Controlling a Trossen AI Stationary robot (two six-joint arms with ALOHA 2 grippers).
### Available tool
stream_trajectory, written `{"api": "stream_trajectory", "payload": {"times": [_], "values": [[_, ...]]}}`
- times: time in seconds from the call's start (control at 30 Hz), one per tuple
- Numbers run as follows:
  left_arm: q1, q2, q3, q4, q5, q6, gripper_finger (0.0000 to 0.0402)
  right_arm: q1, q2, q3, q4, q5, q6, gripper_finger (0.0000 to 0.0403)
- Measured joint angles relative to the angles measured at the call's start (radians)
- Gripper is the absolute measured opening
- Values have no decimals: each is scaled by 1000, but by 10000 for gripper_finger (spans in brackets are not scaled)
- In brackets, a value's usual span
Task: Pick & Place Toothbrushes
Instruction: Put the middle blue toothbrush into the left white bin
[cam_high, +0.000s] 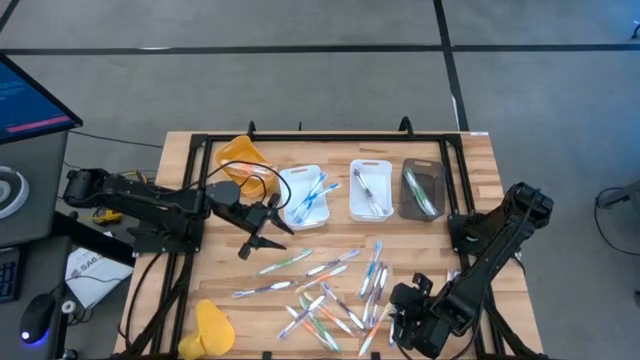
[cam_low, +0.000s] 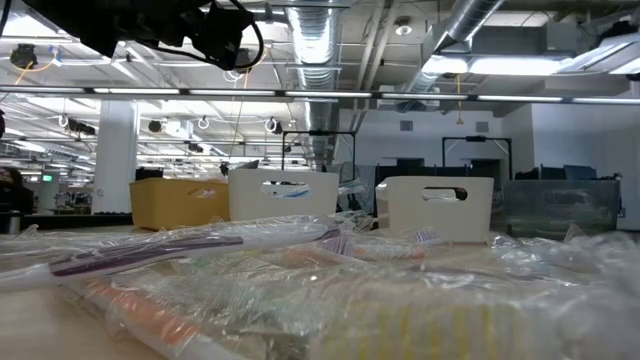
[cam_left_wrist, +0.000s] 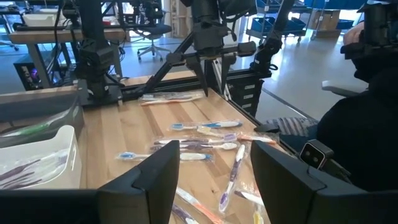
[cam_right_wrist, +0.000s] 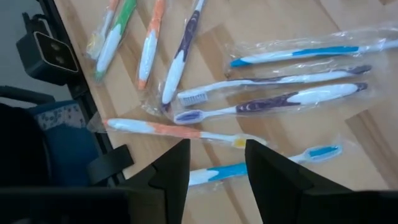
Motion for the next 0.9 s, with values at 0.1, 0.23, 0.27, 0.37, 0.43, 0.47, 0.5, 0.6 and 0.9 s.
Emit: {"api": "stream_trajectory", "payload": {"times": [0.1,0.23,0.27,0.37,0.43,0.47,0.5,0.6,0.9], "values": [[0,0,0,0,0,0,191,0,0,0,13,-22,4,142],[0,0,0,0,0,1,191,0,0,0,17,-51,23,136],[0,0,0,0,-1,1,191,0,0,0,17,-52,31,135],[0,0,0,-1,-1,0,191,2,0,0,17,-55,44,134],[0,0,0,-1,-5,0,191,6,0,0,16,-57,55,134],[0,0,0,-1,-5,0,191,6,0,0,16,-63,55,135],[0,0,0,-1,-5,0,191,6,0,0,16,-73,56,135],[0,0,0,-1,-5,1,191,7,0,0,2,-106,81,137],[8,0,0,0,-4,70,191,7,0,0,-94,-129,363,139]]}}
